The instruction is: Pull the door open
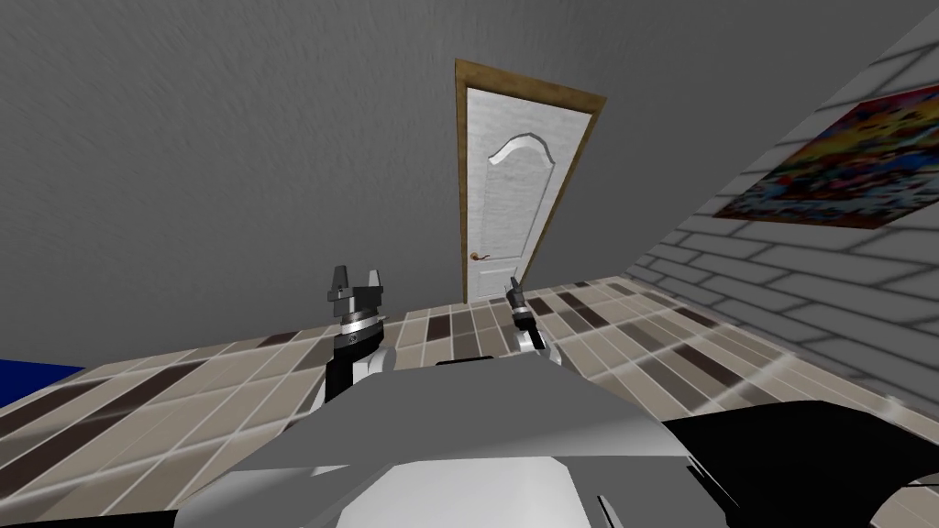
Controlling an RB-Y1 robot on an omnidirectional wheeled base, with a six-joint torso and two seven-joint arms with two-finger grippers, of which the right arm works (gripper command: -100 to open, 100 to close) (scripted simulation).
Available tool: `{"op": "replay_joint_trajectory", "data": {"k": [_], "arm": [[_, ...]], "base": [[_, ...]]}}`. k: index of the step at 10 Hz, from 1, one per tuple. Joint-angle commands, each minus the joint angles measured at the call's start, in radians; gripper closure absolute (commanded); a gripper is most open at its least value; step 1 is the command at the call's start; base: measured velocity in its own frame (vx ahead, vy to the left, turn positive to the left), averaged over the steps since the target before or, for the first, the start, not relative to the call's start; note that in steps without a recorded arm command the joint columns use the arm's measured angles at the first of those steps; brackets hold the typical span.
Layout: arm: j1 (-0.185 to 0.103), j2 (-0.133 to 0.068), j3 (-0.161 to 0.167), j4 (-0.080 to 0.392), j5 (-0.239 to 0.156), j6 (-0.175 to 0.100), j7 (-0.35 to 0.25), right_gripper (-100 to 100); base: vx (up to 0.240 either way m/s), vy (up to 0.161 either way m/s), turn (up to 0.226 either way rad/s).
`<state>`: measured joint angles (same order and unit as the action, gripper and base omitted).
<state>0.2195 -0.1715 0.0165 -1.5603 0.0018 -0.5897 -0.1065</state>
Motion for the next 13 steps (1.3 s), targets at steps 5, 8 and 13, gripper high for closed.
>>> {"op": "replay_joint_trajectory", "data": {"k": [5,8,13], "arm": [[-0.063,-0.024,0.0,0.152,-0.013,-0.012,-0.005,-100],[-0.098,-0.037,0.0,0.234,-0.02,-0.019,-0.009,-100],[-0.154,-0.057,-0.001,0.363,-0.031,-0.029,-0.014,-100]], "base": [[0.102,0.022,0.051],[0.106,0.026,0.051],[0.102,0.015,0.044]]}}
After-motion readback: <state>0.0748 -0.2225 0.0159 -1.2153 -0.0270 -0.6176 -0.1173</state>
